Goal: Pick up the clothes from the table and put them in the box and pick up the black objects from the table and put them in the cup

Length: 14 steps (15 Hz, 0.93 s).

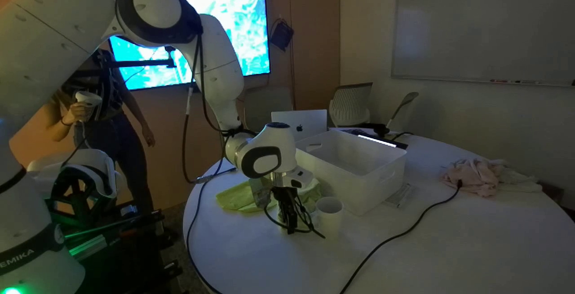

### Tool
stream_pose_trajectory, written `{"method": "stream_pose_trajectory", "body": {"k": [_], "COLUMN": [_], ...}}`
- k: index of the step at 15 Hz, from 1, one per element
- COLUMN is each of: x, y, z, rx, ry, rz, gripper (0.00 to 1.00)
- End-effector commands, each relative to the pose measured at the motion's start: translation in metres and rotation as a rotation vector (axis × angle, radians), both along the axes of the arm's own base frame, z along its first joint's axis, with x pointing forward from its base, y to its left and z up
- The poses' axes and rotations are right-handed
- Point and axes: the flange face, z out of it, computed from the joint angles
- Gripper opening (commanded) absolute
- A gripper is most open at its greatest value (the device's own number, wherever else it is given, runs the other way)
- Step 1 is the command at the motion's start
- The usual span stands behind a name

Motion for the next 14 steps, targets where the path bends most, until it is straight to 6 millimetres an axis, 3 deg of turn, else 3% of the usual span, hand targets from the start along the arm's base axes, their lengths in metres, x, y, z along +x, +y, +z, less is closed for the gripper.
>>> {"method": "stream_pose_trajectory", "body": {"k": [1,3,5,6,9,14], "x": [0.0,-0.001,-0.003,-0.004,-0.01,-0.015], "y": [-0.002,-0.004,-0.001,0.0,0.009,0.023], "z": [-0.004,0.001,0.01,0.016,0.047,0.121], "rx": [0.017,0.013,0.008,0.006,-0.021,-0.12], "ry": [-0.007,-0.007,-0.015,-0.016,-0.042,-0.118], "rz": [0.004,0.012,0.033,0.047,0.115,0.201], "gripper": [0.27,0.11,0.07,0.12,0.11,0.11]}}
